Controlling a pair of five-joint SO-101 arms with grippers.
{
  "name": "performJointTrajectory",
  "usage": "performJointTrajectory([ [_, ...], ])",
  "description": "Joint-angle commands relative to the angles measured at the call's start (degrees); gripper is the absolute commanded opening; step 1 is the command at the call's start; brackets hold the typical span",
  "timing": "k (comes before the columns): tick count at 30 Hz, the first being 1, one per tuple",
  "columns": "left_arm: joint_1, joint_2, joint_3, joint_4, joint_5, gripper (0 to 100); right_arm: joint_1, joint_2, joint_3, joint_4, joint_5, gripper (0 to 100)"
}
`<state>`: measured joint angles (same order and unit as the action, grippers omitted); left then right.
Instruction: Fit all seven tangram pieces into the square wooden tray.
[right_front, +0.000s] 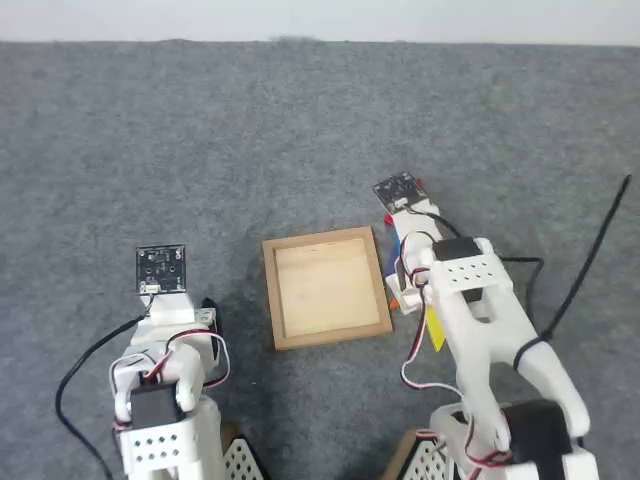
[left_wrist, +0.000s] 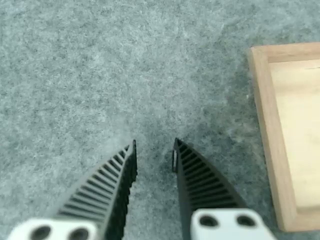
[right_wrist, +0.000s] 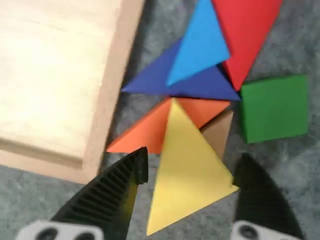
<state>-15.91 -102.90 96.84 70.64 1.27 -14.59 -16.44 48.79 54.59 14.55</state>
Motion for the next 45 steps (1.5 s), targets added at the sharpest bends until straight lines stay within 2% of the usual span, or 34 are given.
performJointTrajectory([
  [1, -0.4, -0.5, -0.3, 0.2, -0.3, 11, 2.4, -0.4, -0.2, -1.6, -1.1, 32.0],
  [10, -0.4, -0.5, -0.3, 0.2, -0.3, 11, 3.7, -0.3, 5.6, -1.5, 0.0, 31.9],
  [20, -0.4, -0.5, -0.3, 0.2, -0.3, 11, 6.0, 9.8, -1.7, 0.6, 0.2, 31.5],
  [22, -0.4, -0.5, -0.3, 0.2, -0.3, 11, 6.3, 10.2, -2.2, 0.7, 0.0, 27.4],
  [28, -0.4, -0.5, -0.3, 0.2, -0.3, 11, 6.3, 10.1, -2.2, 0.4, -0.4, 4.1],
  [32, -0.4, -0.5, -0.3, 0.2, -0.3, 11, 6.4, 9.8, -2.2, 0.4, -0.4, 5.9],
  [38, -0.4, -0.5, -0.3, 0.2, -0.3, 11, 6.4, 2.8, -0.3, 0.9, -1.8, 5.8],
  [45, -0.4, -0.5, -0.3, 0.2, -0.3, 11, 6.2, -14.6, 3.3, 6.2, -1.7, 6.3],
])
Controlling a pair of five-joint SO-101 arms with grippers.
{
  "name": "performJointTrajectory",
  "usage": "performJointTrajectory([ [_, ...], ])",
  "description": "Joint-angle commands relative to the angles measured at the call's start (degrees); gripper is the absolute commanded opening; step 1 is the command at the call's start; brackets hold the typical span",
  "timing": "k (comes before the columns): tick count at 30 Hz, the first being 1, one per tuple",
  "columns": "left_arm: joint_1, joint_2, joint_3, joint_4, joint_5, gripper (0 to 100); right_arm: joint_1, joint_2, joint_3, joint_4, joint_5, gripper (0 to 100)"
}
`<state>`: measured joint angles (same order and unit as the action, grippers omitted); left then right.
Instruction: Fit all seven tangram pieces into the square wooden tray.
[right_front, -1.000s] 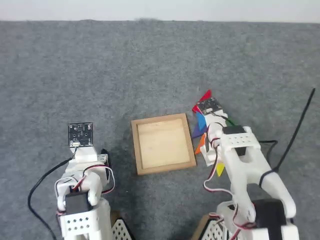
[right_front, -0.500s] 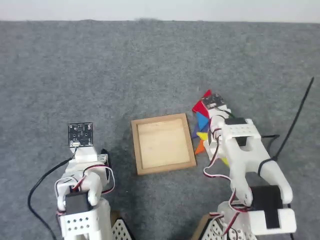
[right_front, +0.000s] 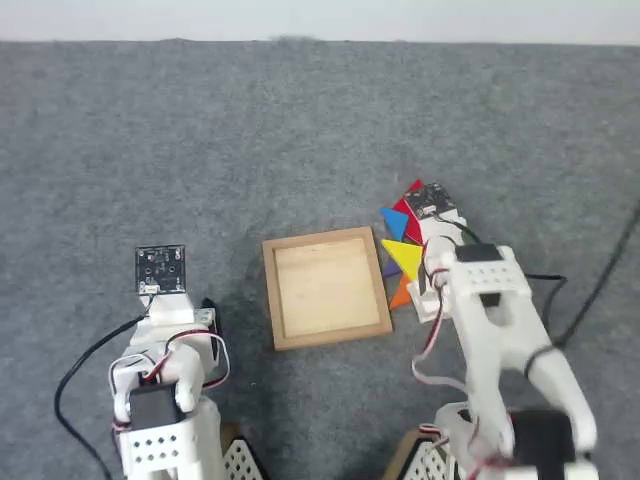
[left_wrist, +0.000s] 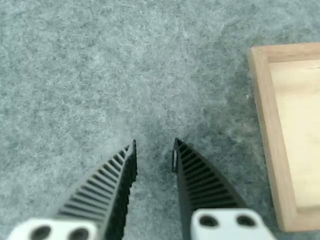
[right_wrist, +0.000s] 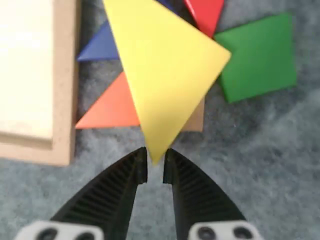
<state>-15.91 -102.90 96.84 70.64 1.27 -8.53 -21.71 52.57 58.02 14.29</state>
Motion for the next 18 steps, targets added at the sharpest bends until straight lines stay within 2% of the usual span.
performJointTrajectory([
  [1, -0.4, -0.5, -0.3, 0.2, -0.3, 11, 0.0, -11.8, -0.4, 3.4, -1.4, 6.3],
  [5, -0.4, -0.5, -0.3, 0.2, -0.3, 11, -0.1, -16.5, -1.8, 0.8, -1.2, 8.7],
  [8, -0.4, -0.5, -0.3, 0.2, -0.3, 11, -2.2, -12.3, -4.0, -1.5, -0.1, 20.5],
  [11, -0.4, -0.5, -0.3, 0.2, -0.3, 11, -6.6, -3.6, -7.7, -1.6, 5.5, 30.1],
  [18, -0.4, -0.5, -0.3, 0.2, -0.3, 11, -9.0, 15.2, -18.9, -4.4, 11.3, 31.7],
])
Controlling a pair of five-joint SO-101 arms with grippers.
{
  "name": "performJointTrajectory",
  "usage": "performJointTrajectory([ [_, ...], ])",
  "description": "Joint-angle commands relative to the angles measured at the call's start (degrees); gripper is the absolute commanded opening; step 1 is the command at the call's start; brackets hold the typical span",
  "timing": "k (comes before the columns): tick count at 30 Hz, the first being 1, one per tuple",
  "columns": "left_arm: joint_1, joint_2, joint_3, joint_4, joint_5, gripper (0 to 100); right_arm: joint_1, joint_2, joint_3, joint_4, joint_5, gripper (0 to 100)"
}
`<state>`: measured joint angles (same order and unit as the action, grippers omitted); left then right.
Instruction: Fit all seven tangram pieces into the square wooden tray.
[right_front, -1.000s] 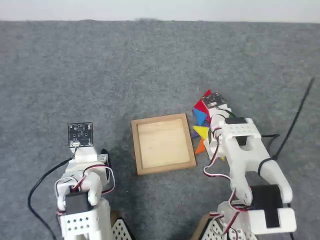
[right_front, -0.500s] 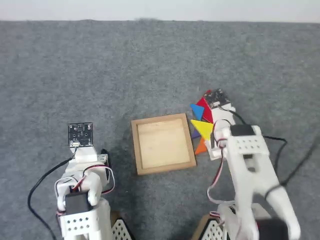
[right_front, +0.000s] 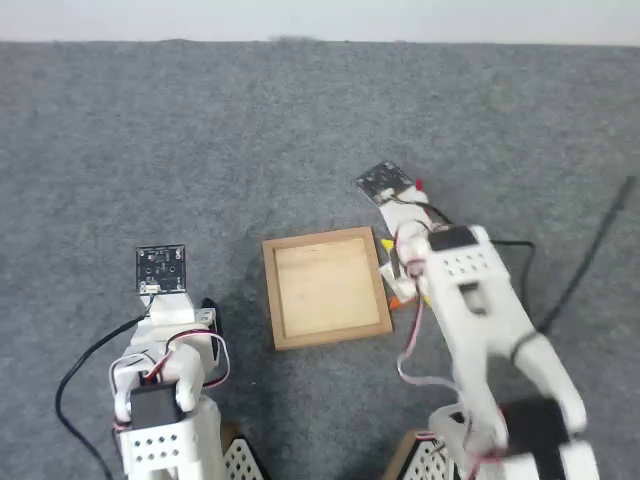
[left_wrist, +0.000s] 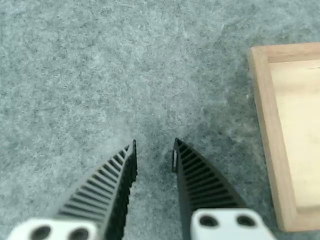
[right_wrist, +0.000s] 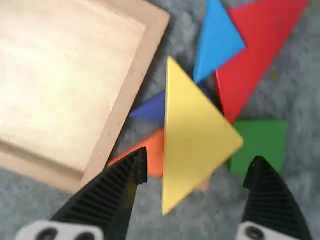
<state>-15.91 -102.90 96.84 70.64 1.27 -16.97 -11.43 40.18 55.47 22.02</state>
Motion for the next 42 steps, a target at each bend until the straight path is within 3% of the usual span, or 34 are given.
performJointTrajectory([
  [1, -0.4, -0.5, -0.3, 0.2, -0.3, 11, -0.6, 7.1, -7.6, -1.8, 4.4, 31.7],
  [15, -0.4, -0.5, -0.3, 0.2, -0.3, 11, 4.1, 17.9, -10.1, -1.9, 4.9, 30.7],
  [25, -0.4, -0.5, -0.3, 0.2, -0.3, 11, 4.4, 17.8, -9.7, -0.8, -3.4, 3.7],
  [31, -0.4, -0.5, -0.3, 0.2, -0.3, 11, 4.4, 17.6, -9.8, -0.5, -5.8, 3.4],
  [36, -0.4, -0.5, -0.3, 0.2, -0.3, 11, 5.4, 10.6, -9.3, 2.3, -8.3, 3.7],
  [42, -0.4, -0.5, -0.3, 0.2, -0.3, 11, 10.5, -9.5, -2.2, 5.8, -10.6, 7.4],
])
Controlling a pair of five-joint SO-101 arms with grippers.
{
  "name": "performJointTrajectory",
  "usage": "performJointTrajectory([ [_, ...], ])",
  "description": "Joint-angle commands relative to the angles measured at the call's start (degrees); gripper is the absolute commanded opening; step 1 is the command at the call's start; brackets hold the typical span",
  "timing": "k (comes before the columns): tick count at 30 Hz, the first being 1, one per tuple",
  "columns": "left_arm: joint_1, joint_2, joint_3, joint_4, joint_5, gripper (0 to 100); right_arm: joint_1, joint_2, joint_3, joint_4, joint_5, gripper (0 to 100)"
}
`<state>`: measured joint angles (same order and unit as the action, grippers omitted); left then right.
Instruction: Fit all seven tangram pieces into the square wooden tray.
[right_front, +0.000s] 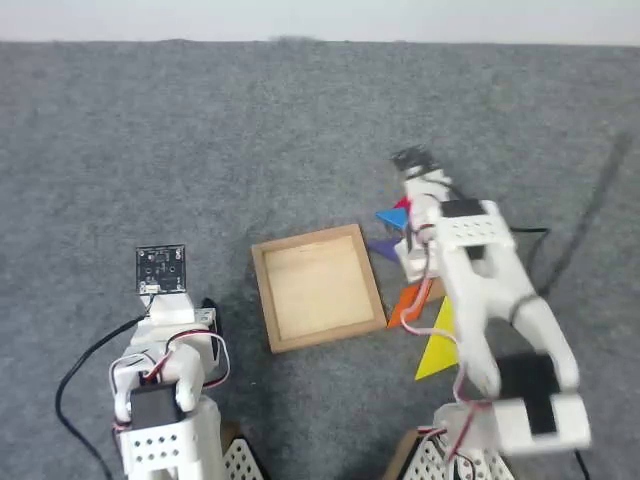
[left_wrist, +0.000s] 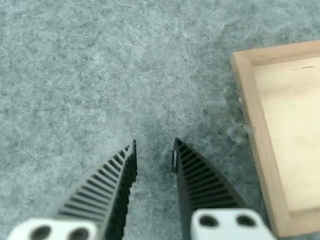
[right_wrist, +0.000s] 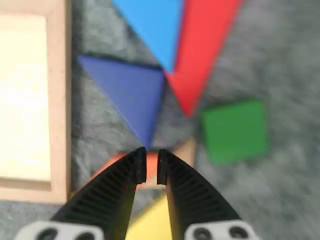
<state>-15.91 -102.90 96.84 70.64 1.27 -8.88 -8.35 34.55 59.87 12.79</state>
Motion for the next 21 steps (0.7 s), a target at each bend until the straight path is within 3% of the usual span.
performJointTrajectory([
  [1, -0.4, -0.5, -0.3, 0.2, -0.3, 11, 2.8, -16.6, 6.2, 1.7, -1.6, 8.9],
  [8, -0.4, -0.5, -0.3, 0.2, -0.3, 11, 2.1, -32.1, 24.3, 4.8, -0.7, 15.6],
  [16, -0.3, -0.5, -0.3, 0.2, -0.3, 11, 2.2, -22.0, 23.6, 6.0, 2.3, 16.2],
  [21, -0.4, -0.5, -0.3, 0.2, -0.3, 11, 1.6, -11.8, 21.2, 6.1, 2.1, 27.3],
])
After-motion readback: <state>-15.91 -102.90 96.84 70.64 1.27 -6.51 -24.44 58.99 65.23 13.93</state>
